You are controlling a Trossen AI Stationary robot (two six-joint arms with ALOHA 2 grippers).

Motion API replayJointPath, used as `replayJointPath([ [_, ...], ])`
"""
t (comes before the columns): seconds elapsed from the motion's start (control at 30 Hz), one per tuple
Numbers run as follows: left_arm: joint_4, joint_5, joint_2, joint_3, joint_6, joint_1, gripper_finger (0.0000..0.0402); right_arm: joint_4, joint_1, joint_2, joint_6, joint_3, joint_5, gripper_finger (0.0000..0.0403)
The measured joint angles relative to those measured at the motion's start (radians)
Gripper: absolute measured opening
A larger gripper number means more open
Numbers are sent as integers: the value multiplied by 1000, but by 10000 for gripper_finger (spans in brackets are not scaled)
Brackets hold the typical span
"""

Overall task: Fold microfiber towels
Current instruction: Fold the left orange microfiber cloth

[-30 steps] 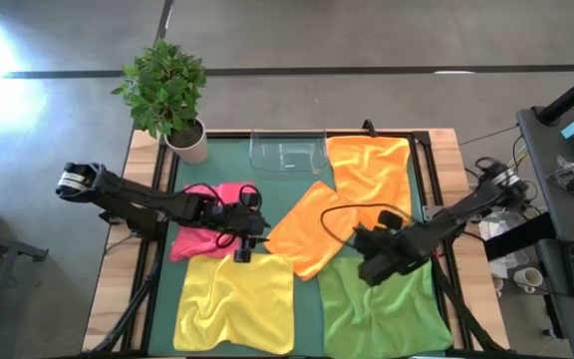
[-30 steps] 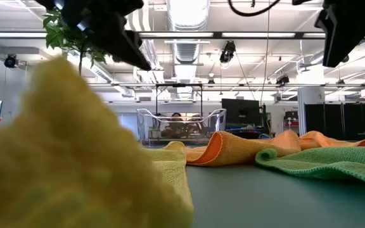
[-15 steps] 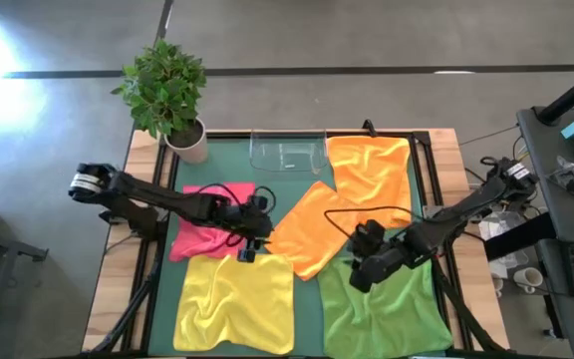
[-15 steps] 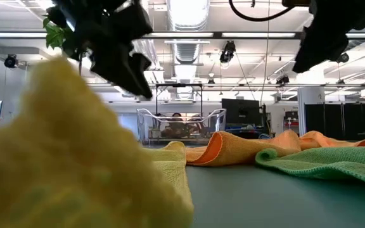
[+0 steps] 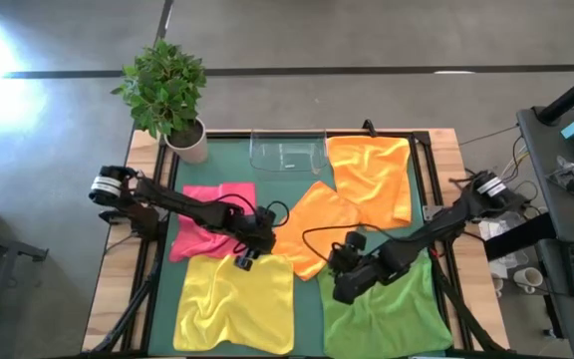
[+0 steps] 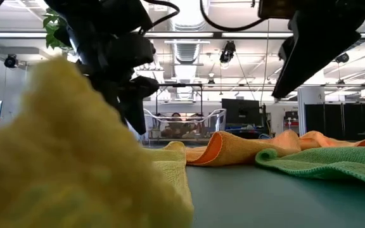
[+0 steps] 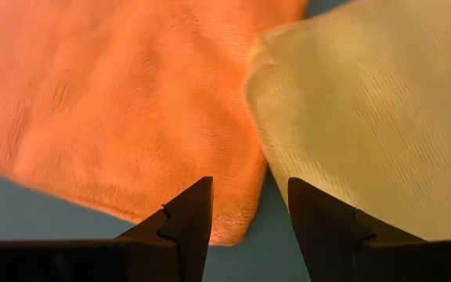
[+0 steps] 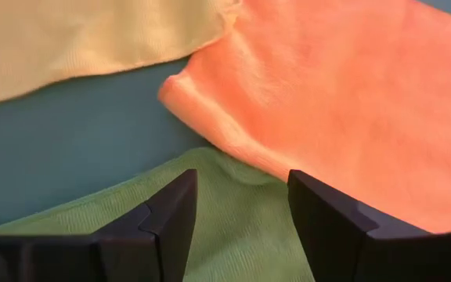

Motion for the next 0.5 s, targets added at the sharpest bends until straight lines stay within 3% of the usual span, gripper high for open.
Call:
replayJointPath([
  [0.27,1,-1,15,-14,111,1,152,-9,-2,116,-68,86,-1,192],
  [0.5,4,-10,84,-4,121,2,152,-11,-6,147,-64,104,-25,192],
])
